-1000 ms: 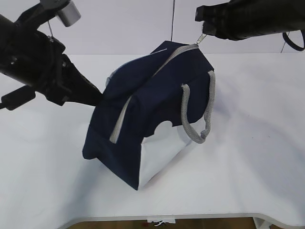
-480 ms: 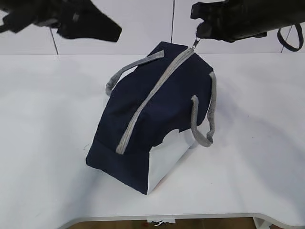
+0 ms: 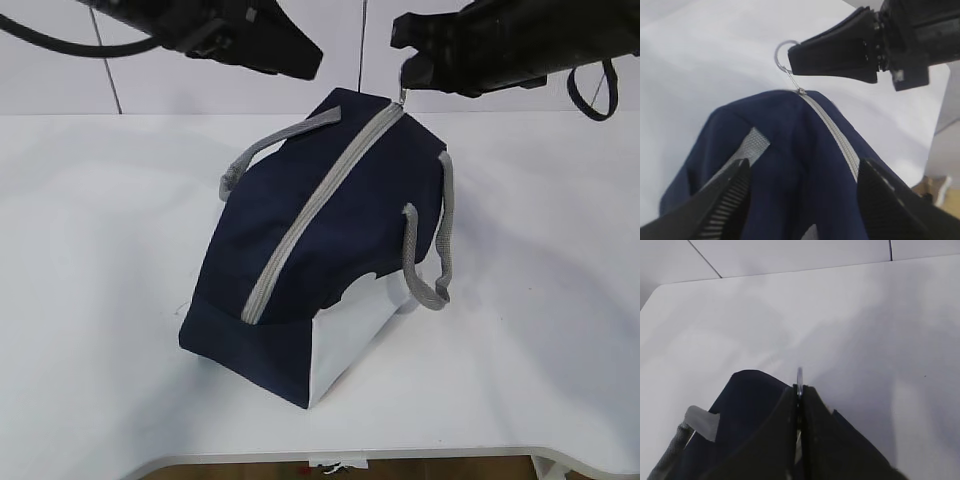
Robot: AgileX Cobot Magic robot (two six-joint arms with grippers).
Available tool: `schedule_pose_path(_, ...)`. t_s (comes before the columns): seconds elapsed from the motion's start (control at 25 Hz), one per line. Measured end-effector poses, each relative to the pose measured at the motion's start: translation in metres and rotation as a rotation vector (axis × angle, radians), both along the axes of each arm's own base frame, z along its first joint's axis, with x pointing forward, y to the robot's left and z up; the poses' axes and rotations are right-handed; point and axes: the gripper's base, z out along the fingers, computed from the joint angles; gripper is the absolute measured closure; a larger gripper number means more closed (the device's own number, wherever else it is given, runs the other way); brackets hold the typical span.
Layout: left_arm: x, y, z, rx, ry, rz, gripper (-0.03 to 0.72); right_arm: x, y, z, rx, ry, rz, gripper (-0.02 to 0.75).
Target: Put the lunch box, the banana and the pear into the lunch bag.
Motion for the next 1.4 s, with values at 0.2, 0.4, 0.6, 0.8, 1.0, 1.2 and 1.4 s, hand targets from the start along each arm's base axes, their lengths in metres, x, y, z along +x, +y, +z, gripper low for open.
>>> schedule_pose_path(0.2, 0.016, -0.011, -0.018, 0.006, 0.076, -0.061, 0.185, 0.002, 0.001, -0.004, 0.003, 0.014, 0.002, 0.748)
schedule_pose_path(0.4, 0.034, -0.019, -0.026, -0.033, 0.085, -0.035, 0.188, 0.002, 0.001, -0.004, 0.014, 0.016, 0.0, 0.748)
schedule_pose_path(0.6, 0.051, -0.025, -0.04, -0.067, 0.097, 0.007, 0.19, 0.001, 0.002, -0.003, 0.024, 0.016, 0.001, 0.748)
schedule_pose_path(0.8, 0.057, -0.026, -0.049, -0.067, 0.106, 0.029, 0.195, 0.001, 0.002, -0.003, 0.029, 0.017, 0.0, 0.748)
schedule_pose_path(1.0, 0.056, -0.03, -0.048, -0.069, 0.093, 0.033, 0.217, 0.001, 0.003, -0.003, 0.041, 0.018, 0.0, 0.748)
schedule_pose_path(1.2, 0.046, -0.032, -0.051, -0.045, 0.159, -0.06, 0.222, 0.001, 0.003, -0.003, 0.035, 0.012, 0.007, 0.748)
schedule_pose_path(1.4, 0.037, -0.016, -0.043, 0.02, 0.232, -0.102, 0.222, 0.001, 0.003, -0.003, 0.031, 0.009, 0.011, 0.748)
